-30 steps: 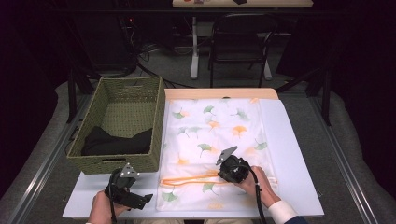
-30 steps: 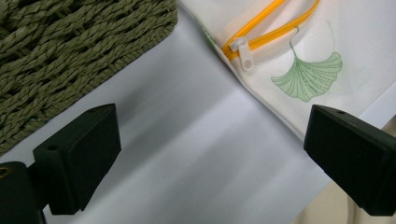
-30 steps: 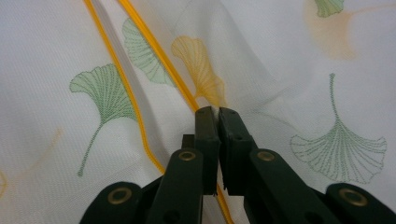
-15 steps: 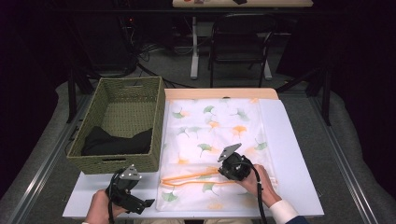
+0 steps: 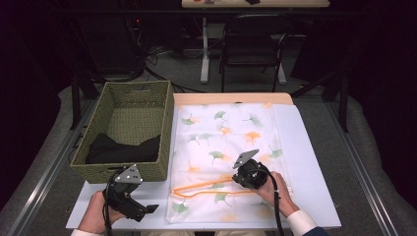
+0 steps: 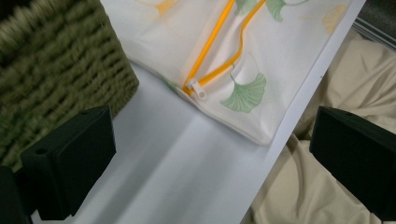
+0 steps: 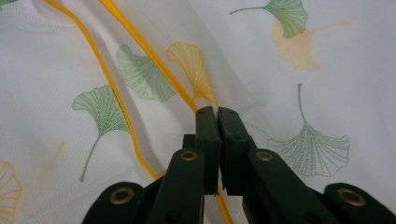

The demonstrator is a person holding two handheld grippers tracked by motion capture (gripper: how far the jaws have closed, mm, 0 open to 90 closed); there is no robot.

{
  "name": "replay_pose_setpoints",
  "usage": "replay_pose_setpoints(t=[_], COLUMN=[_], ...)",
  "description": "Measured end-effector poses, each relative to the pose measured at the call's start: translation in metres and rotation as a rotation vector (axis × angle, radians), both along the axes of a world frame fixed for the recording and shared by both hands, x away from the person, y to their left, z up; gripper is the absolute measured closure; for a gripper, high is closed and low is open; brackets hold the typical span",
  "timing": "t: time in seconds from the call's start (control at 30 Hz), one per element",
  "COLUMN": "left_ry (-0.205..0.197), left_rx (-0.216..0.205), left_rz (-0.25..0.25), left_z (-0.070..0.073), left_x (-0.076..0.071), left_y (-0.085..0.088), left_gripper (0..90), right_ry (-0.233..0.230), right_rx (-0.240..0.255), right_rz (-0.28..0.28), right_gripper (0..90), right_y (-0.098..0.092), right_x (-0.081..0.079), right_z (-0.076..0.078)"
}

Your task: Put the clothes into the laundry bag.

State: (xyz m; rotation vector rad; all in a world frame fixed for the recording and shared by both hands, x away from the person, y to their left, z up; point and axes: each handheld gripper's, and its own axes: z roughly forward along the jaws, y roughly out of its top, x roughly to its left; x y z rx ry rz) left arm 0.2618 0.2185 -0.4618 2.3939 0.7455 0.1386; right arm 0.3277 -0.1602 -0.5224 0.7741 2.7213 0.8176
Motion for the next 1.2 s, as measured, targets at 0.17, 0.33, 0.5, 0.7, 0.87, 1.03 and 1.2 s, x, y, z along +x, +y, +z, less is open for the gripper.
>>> replay_pose_setpoints(t=[0.17,0.33,0.5,0.7,0.87,1.03,1.2], left_ry=[-0.038,-0.102,-0.117,-0.117,-0.134,-0.135,-0.088], left_rx=[0.020,0.063,0.124,0.149,0.191,0.232,0.243], left_rz=[-0.003,-0.005,-0.006,0.015,0.026,0.049,0.043], left_z=[0.022,0.042,0.054,0.062,0.071,0.070,0.058], left_x=[0.008,0.023,0.046,0.073,0.091,0.108,0.123], left_y=[0.002,0.006,0.015,0.029,0.033,0.040,0.042], left_gripper=[0.0,0.0,0.0,0.0,0.0,0.9,2.6], right_ry=[0.004,0.000,0.007,0.008,0.009,0.014,0.016], right_rx=[0.006,0.010,0.010,0.005,0.005,0.004,0.001], right_rz=[-0.013,-0.015,-0.022,-0.026,-0.026,-0.022,-0.020], right_gripper=[87.9,88.0,88.0,88.0,88.0,88.0,88.0], right_y=[-0.002,-0.004,-0.004,-0.003,-0.003,-0.003,-0.003], right_x=[0.001,0.002,0.002,0.002,0.002,0.002,0.003], right_z=[0.001,0.002,0.001,0.001,0.001,-0.001,-0.002])
